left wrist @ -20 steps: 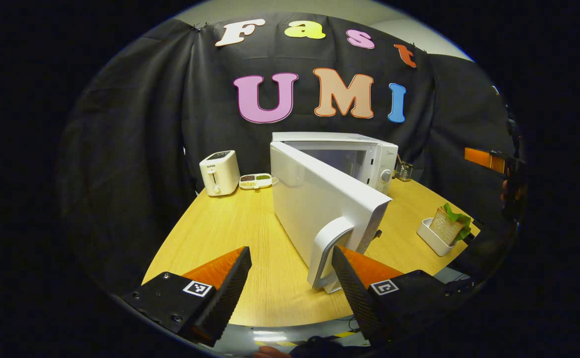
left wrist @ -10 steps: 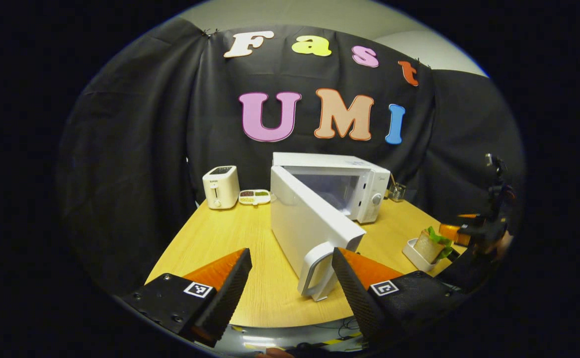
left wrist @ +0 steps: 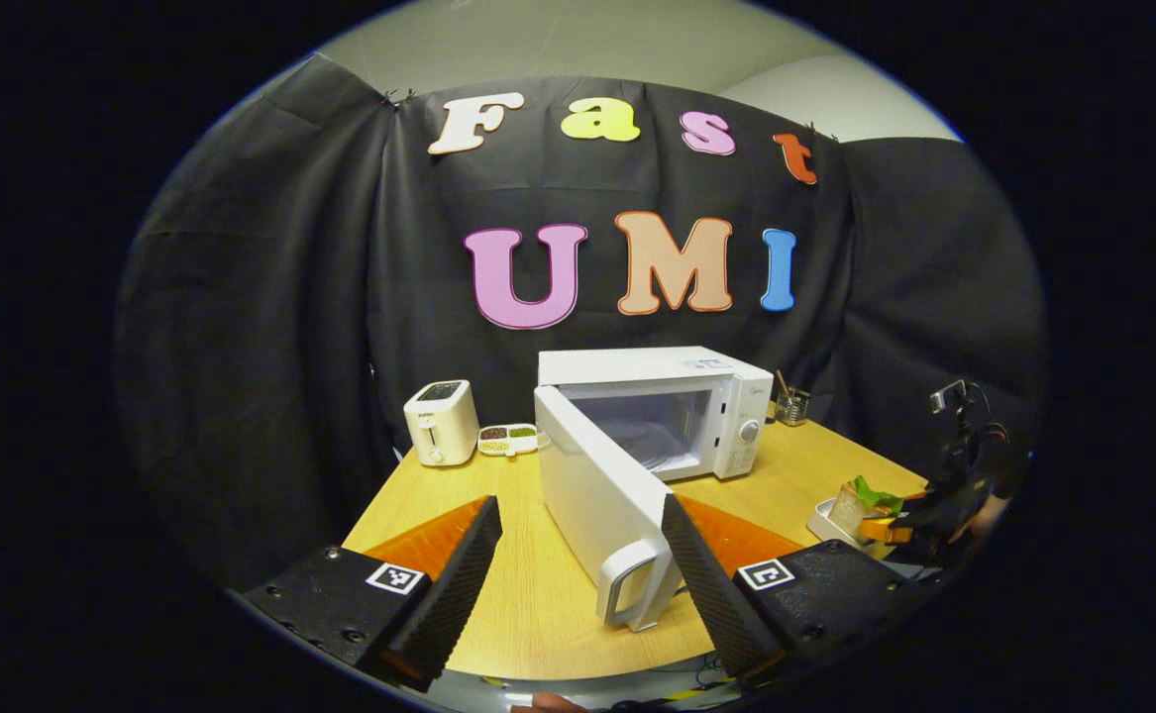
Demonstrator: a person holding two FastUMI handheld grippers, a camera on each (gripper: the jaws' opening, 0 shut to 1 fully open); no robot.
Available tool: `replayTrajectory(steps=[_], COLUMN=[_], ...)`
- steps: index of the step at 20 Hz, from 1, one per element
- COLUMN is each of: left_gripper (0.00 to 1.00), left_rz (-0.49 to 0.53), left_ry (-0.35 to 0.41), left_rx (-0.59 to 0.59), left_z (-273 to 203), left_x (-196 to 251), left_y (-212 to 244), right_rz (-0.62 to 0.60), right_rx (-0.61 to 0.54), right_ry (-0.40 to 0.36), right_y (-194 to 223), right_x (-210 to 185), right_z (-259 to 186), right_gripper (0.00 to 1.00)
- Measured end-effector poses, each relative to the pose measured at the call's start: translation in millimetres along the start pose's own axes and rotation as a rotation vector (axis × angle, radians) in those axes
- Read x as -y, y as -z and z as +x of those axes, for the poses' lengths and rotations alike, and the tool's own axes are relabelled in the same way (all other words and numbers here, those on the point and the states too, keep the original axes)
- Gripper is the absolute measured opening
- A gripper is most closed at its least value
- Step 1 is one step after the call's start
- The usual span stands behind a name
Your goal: Open the microwave oven with the left hand, put the food in, and close the microwave oven.
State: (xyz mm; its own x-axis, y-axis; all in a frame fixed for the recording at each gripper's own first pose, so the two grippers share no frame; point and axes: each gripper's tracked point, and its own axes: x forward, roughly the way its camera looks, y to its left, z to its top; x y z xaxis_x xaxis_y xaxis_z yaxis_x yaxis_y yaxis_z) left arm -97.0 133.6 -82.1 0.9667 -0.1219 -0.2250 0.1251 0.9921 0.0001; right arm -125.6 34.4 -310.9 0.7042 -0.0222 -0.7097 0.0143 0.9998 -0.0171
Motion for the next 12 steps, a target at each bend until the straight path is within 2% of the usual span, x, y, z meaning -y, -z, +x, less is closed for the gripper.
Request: replayTrajectory(steps=[3, 4, 5, 6, 7, 8, 9, 10, 12], left_gripper=[0.99, 0.99, 0.99, 0.99, 0.99, 0.99, 0.99, 0.99, 0.99], left_rz=[-0.023, -0.02, -0.013, -0.009, -0.009, -0.015, -0.025, -0.037, -0.05], left_ry=[-0.002, -0.004, -0.008, -0.012, -0.014, -0.013, -0.02, -0.03, -0.033], left_rx=[0.024, 0.032, 0.035, 0.036, 0.035, 0.034, 0.03, 0.031, 0.037], left_z=[1, 1, 1, 2, 3, 5, 5, 6, 7], left_x=[1, 1, -1, -3, -5, -5, -7, -10, -9], left_y=[-9, -13, -13, -13, -12, -12, -10, -11, -14], right_rz=[0.037, 0.057, 0.082, 0.099, 0.103, 0.12, 0.129, 0.128, 0.13], right_rx=[-0.041, -0.071, -0.083, -0.085, -0.089, -0.091, -0.101, -0.094, -0.078], right_ry=[-0.027, -0.043, -0.045, -0.047, -0.032, -0.036, -0.037, -0.032, -0.015], right_y=[7, 11, 10, 10, 9, 8, 9, 5, 1], right_x=[-6, -10, -10, -8, -5, -2, -3, 0, 0], right_z=[1, 1, 2, 3, 5, 3, 3, 2, 2], right_gripper=[0.6, 0.6, 0.44, 0.49, 0.48, 0.29, 0.35, 0.35, 0.22])
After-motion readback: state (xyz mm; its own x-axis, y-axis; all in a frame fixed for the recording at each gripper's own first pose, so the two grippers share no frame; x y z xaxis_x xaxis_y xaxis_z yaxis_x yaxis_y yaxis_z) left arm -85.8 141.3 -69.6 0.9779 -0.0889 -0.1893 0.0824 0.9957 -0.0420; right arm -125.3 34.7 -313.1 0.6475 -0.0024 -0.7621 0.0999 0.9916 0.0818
